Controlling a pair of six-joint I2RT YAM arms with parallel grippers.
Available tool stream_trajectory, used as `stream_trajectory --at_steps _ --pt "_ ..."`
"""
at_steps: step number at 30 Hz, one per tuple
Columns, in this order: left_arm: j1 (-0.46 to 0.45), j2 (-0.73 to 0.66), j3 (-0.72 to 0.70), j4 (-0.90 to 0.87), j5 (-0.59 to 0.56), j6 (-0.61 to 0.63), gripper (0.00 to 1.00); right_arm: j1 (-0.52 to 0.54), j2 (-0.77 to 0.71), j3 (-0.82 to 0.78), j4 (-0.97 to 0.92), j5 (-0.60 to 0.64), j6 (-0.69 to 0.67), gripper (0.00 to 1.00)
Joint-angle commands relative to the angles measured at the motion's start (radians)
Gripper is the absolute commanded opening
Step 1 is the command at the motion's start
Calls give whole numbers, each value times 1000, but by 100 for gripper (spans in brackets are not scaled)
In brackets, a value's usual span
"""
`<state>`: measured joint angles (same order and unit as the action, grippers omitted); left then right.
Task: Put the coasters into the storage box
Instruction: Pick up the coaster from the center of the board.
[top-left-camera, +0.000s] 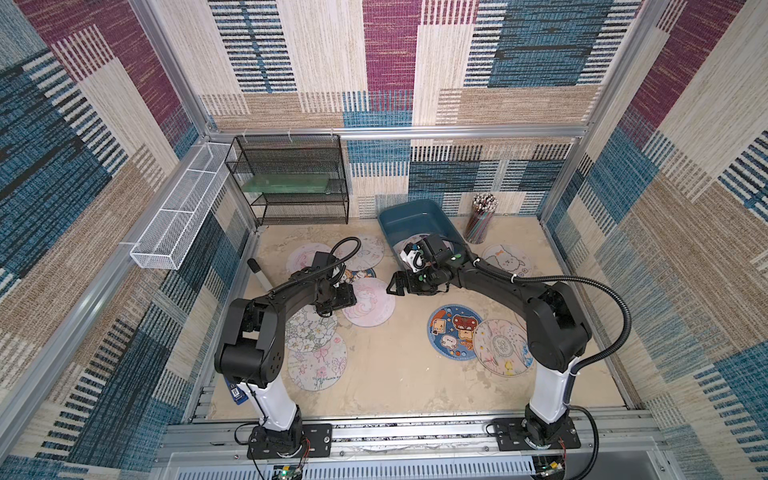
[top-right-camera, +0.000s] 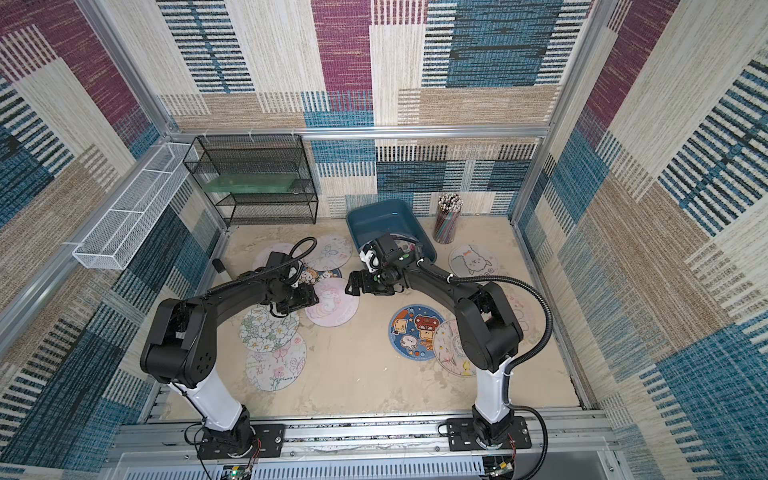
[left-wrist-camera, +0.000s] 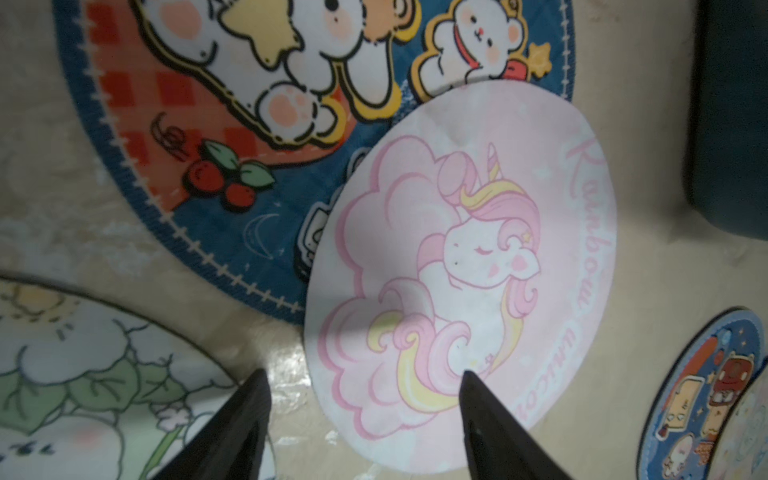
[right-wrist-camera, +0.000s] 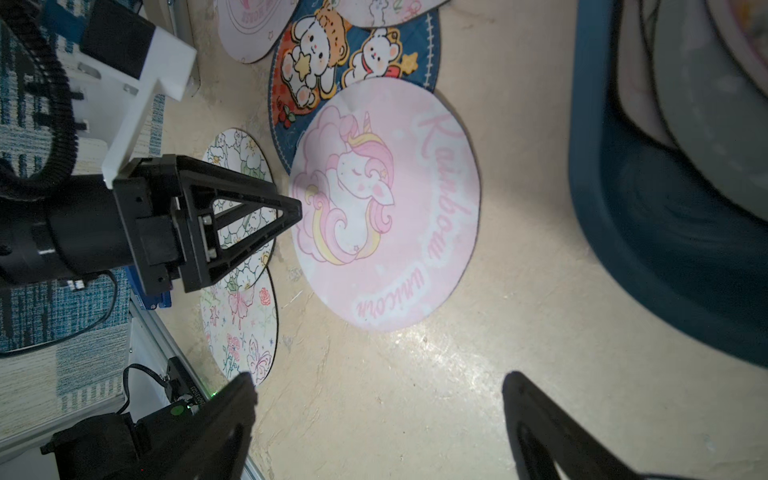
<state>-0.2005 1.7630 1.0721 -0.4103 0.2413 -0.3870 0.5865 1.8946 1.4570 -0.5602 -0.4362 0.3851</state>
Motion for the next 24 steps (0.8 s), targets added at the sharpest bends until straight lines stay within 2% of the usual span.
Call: stream_trajectory --at_steps 1,12,24 --pt "1 20 12 41 30 19 71 0 -4 -8 32 10 1 95" --pt "-6 66 16 21 64 19 69 -16 8 -22 38 13 8 95" --pt "-59 26 -40 -25 121 43 68 -45 58 -53 73 27 21 95"
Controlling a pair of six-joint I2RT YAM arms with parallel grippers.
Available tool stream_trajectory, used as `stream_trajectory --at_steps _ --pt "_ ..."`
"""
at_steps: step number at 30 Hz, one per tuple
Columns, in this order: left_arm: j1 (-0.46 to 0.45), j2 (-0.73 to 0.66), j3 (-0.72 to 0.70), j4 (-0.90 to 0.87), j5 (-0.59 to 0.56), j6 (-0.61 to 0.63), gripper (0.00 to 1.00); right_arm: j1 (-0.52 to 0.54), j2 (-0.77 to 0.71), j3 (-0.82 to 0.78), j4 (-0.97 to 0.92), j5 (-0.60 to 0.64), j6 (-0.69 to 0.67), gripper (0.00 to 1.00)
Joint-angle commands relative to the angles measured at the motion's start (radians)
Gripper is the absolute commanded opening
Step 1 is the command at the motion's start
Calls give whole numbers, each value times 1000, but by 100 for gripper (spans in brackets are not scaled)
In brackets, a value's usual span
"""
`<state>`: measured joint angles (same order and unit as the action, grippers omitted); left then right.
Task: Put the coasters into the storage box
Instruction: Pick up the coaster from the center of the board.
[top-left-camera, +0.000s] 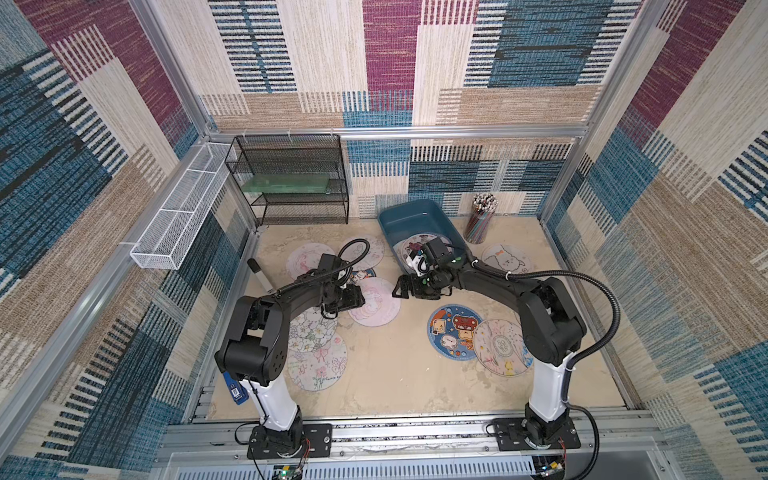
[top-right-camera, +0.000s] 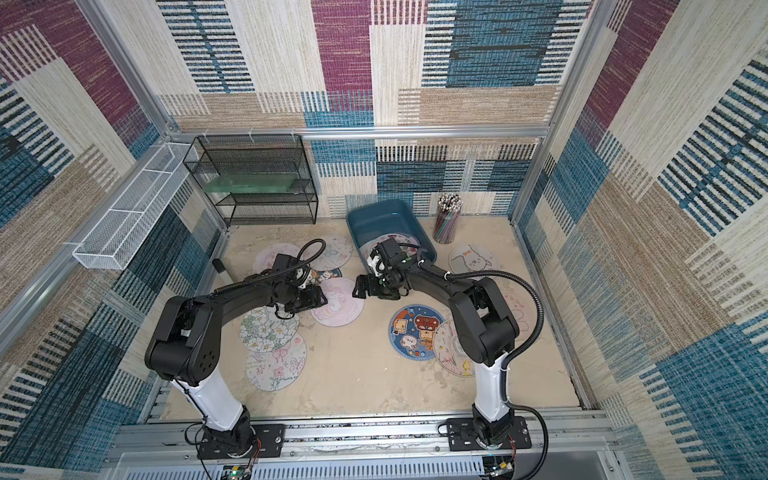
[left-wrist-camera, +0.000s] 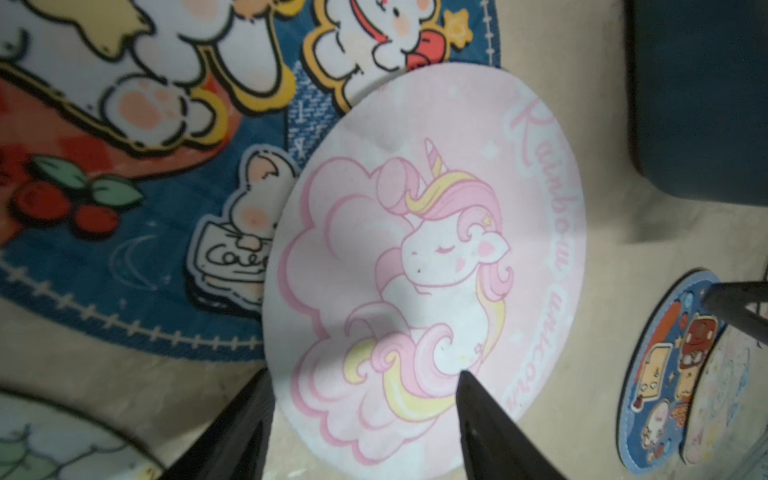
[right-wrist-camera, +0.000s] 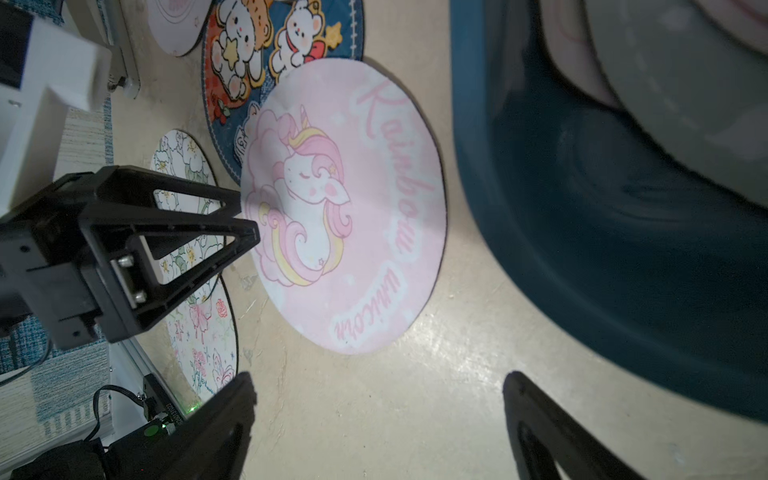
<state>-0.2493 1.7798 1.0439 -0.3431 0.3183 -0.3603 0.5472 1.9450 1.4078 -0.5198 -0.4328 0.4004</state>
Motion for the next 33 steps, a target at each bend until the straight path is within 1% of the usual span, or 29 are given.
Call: stream_trajectory --at_steps 1,7,11,16,21,33 --pt "-14 9 -12 -95 45 17 68 -5 11 -5 32 26 8 95" --pt "-22 -9 -13 -107 68 18 68 -3 41 3 25 63 2 98" --pt "-20 -31 -3 -131 18 28 68 4 58 17 17 80 -2 100" --pt "-18 -63 -2 -108 -37 1 67 19 85 32 9 85 -15 94" --pt "-18 -21 25 -75 -32 -19 65 24 107 47 3 81 -14 85" --pt "-25 36 36 -70 -21 -20 61 29 172 99 -70 71 -29 83"
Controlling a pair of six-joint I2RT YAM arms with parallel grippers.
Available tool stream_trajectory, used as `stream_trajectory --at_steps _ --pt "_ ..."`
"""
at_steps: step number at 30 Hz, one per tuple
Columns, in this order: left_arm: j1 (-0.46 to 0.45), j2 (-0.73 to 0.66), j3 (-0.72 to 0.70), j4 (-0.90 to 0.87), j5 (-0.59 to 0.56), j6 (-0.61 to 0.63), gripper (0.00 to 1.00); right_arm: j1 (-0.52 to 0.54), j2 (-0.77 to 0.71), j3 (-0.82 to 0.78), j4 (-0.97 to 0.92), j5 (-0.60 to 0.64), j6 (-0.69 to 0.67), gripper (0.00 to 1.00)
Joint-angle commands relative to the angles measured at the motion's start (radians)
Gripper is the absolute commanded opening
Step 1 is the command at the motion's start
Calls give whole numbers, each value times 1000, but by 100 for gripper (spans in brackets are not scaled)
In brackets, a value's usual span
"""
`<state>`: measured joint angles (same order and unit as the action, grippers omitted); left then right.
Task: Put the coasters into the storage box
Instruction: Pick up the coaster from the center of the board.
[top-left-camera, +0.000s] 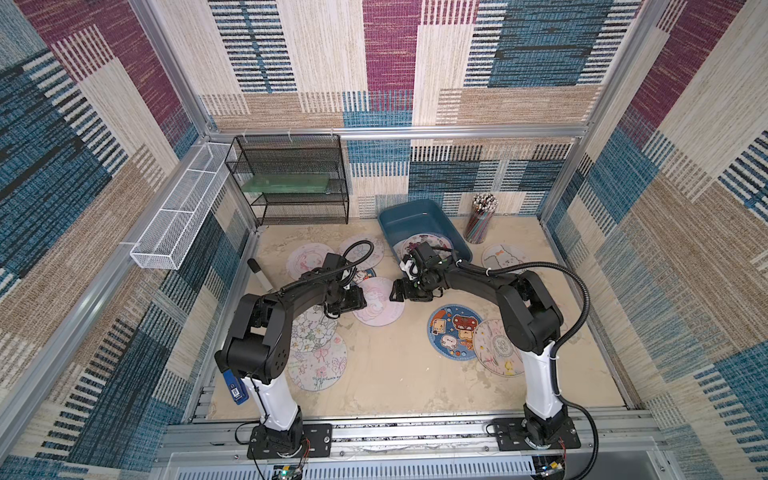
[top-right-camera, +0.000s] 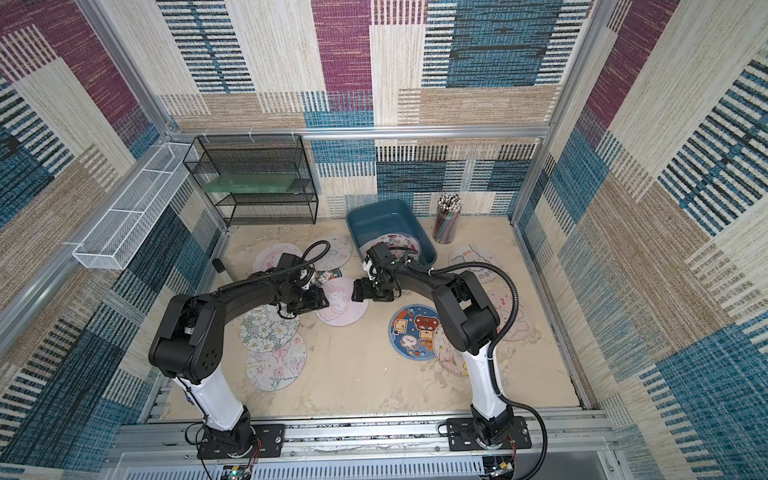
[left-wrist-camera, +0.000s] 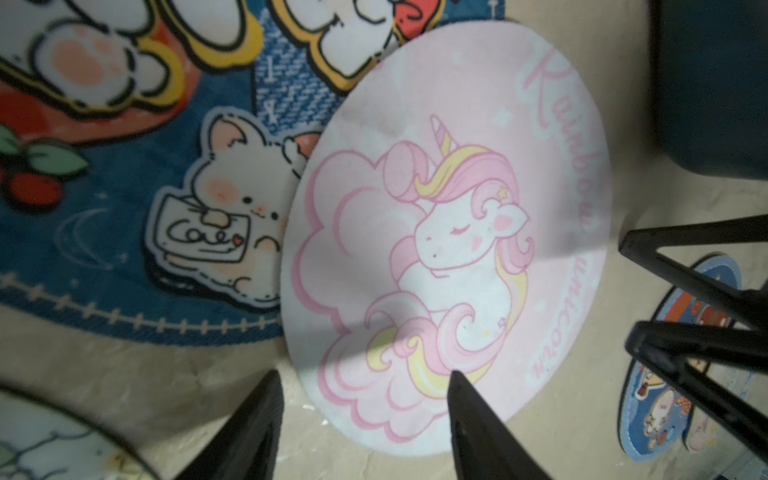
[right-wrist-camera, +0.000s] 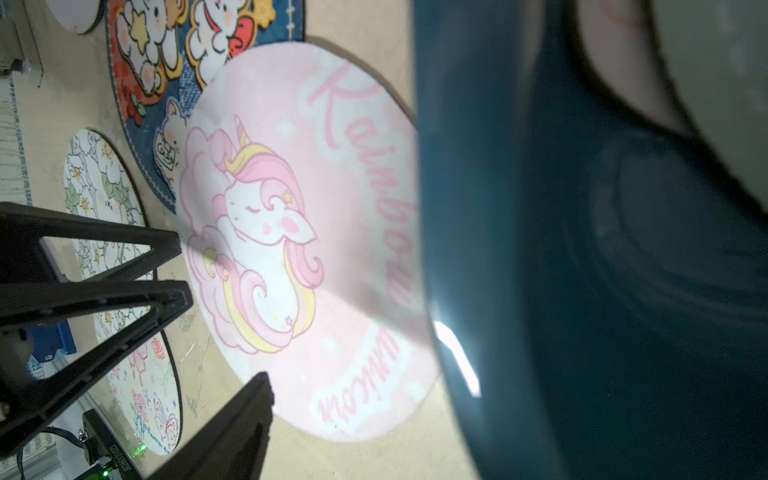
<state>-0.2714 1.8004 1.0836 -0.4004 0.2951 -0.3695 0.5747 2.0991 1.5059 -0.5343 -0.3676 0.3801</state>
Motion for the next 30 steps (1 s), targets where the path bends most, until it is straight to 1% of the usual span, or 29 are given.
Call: stream_trajectory --at_steps 1,14,23,26,30 --pt "-6 17 -4 -12 3 -12 61 3 21 0 -56 3 -10 83" --pt "-19 17 -11 -6 9 -15 59 16 62 28 -89 -33 -23 82" --pt "-20 4 -18 1 15 -23 55 17 67 25 -86 -50 -22 82" --pt "-21 -5 -22 9 16 -30 53 19 68 24 -84 -54 -21 82" --pt "-24 -14 -18 13 19 -39 45 19 65 19 -84 -56 -19 82"
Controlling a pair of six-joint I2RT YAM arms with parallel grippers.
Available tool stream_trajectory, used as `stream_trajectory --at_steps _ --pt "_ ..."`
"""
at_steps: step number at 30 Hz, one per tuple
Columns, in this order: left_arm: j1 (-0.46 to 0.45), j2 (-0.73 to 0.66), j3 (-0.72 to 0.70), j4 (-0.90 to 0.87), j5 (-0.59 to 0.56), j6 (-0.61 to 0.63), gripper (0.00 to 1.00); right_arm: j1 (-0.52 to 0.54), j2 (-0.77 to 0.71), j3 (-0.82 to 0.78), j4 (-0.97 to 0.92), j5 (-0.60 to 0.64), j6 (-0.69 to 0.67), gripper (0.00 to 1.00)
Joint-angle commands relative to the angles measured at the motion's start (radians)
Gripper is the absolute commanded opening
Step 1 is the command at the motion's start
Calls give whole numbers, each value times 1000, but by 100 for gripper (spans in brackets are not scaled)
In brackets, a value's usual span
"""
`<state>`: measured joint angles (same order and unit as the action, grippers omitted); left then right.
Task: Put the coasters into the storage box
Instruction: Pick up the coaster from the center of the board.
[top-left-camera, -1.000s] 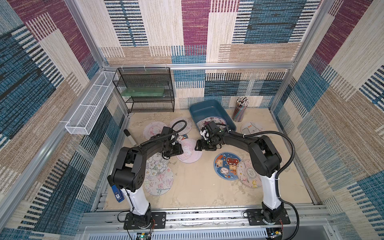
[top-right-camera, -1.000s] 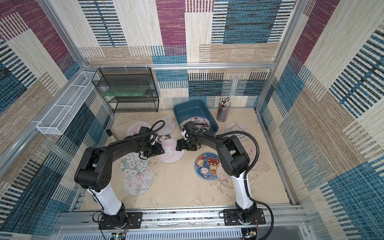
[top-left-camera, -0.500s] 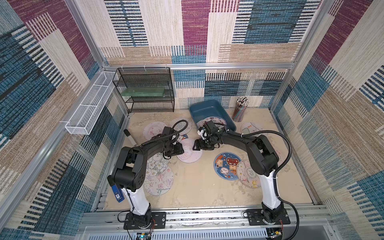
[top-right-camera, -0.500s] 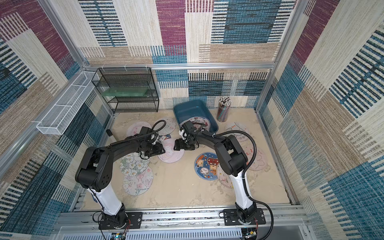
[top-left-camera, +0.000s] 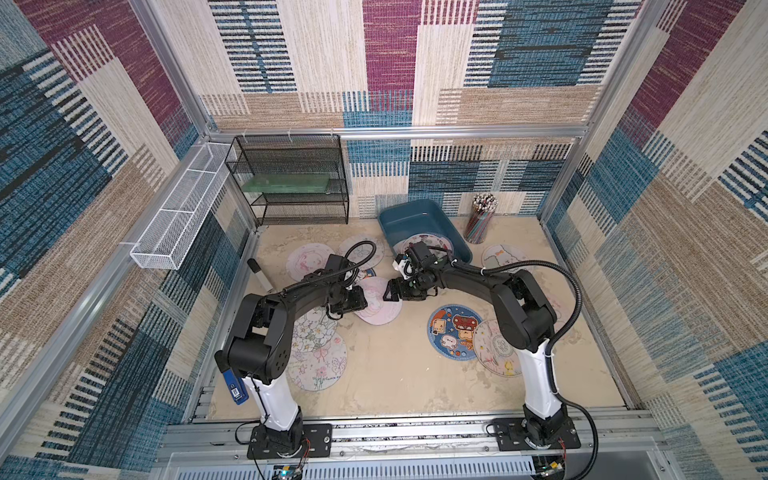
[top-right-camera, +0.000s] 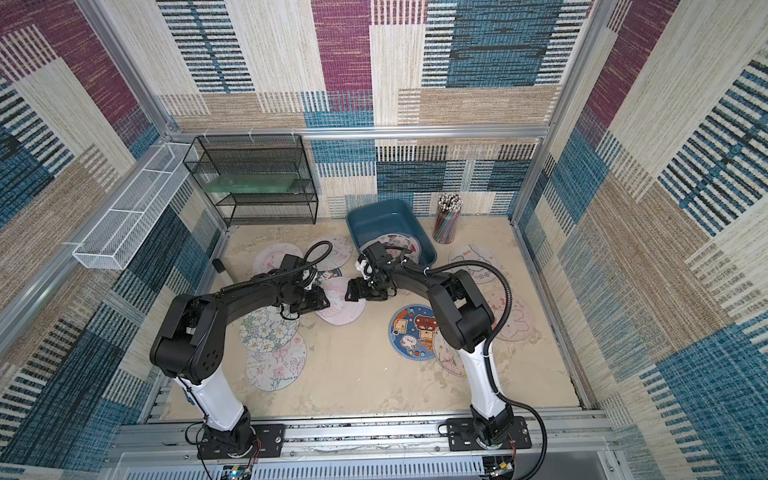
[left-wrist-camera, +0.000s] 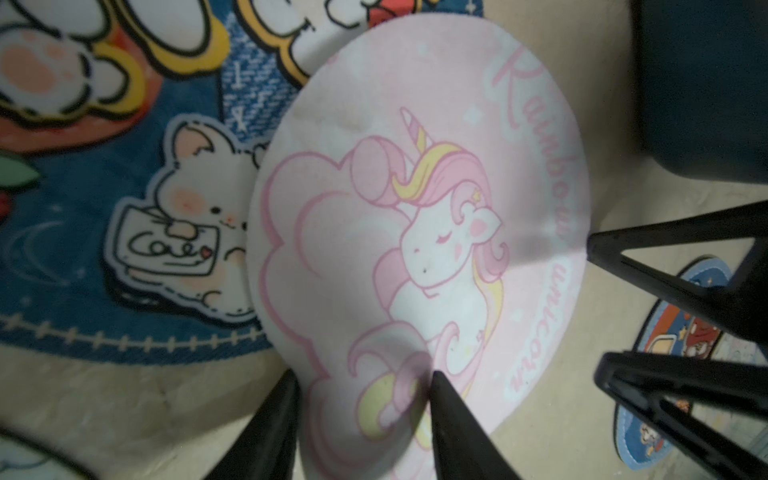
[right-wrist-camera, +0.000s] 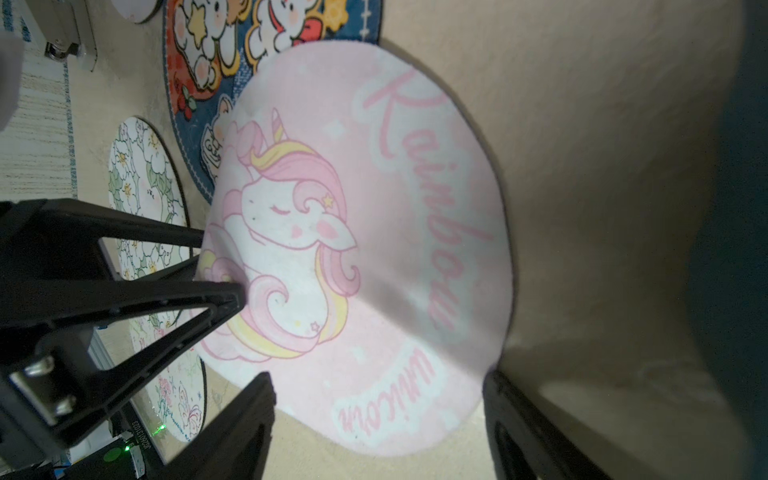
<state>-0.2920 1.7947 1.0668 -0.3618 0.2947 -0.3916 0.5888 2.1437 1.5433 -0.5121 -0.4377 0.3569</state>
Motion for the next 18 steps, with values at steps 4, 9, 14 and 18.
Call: stream_trajectory --at_steps 4,9,14,18 --pt "-6 -20 8 -24 20 -22 36 5 12 -29 -96 8 7 82" --pt "-8 -34 19 -29 21 -26 23 4 -7 -52 -72 0 19 82" --pt "-13 -51 39 -47 18 -26 11 -1 -56 -92 -20 -13 40 84" --pt "-18 -83 60 -67 15 -26 3 -14 -124 -150 39 -38 68 87"
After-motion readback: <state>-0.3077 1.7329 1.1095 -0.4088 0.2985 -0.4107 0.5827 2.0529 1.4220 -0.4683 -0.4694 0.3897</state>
